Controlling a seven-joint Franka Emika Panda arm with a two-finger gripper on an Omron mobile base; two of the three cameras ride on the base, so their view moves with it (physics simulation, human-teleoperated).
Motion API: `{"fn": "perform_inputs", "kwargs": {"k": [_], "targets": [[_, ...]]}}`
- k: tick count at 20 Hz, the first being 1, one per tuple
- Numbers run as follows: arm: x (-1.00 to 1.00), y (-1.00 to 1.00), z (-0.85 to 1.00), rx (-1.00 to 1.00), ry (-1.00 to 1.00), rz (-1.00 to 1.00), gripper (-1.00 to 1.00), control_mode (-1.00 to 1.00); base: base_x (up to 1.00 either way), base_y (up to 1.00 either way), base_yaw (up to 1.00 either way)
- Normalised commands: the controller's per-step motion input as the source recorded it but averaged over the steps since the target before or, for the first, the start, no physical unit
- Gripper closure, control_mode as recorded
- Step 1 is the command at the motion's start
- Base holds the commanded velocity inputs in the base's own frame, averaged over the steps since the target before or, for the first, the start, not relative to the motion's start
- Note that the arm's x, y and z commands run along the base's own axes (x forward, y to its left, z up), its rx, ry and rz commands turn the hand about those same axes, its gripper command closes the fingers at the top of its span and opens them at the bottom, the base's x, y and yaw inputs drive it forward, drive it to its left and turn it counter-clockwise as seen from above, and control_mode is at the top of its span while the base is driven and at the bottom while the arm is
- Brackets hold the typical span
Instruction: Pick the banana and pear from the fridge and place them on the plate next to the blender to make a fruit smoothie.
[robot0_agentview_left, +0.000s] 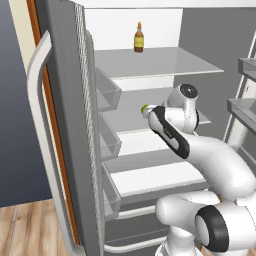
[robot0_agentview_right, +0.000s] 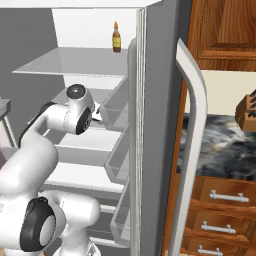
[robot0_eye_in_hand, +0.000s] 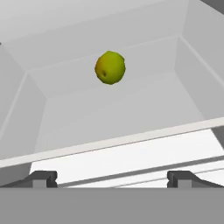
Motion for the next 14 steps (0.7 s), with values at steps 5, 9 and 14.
{"fn": "perform_inputs", "kwargs": {"k": [5, 9, 14], "targets": [[0.80, 0.00, -0.04, 0.00, 0.02, 0.00, -1.00, -1.00, 0.00, 0.00, 0.00], [0.60, 0.00, -0.42, 0.00, 0.00, 0.00, -1.00, -1.00, 0.00, 0.00, 0.00], [0.64, 0.00, -0.33, 0.00, 0.00, 0.00, -1.00, -1.00, 0.00, 0.00, 0.00]]}}
